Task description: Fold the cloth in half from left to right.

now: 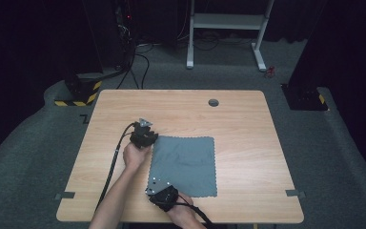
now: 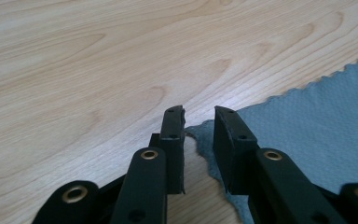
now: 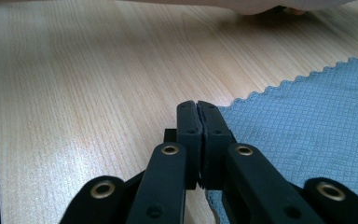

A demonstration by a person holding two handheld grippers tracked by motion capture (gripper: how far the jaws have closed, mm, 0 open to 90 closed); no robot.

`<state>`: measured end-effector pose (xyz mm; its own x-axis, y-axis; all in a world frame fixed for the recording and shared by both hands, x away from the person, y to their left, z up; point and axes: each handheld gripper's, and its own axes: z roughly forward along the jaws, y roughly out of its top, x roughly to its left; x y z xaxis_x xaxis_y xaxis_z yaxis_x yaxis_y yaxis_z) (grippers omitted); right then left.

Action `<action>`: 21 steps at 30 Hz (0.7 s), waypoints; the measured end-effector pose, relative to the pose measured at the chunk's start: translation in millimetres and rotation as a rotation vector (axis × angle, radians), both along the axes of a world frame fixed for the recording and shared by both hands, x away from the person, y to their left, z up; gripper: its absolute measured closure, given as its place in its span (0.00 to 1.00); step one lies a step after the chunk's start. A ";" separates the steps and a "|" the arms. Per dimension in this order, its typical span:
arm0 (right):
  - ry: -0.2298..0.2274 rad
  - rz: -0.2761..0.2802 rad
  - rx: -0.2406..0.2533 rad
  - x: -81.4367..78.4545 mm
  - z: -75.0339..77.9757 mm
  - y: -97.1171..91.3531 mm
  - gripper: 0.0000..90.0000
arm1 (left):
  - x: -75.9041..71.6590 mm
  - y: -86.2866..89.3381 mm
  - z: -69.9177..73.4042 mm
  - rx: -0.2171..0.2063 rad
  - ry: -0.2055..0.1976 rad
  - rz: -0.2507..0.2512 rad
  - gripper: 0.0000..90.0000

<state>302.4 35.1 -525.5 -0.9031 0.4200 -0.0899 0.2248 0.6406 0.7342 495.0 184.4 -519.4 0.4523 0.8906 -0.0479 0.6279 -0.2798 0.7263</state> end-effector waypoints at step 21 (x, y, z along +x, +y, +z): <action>0.016 -0.006 0.031 1.1 5.9 -6.1 1.00 | 6.8 4.6 10.8 -0.071 0.035 -0.026 1.00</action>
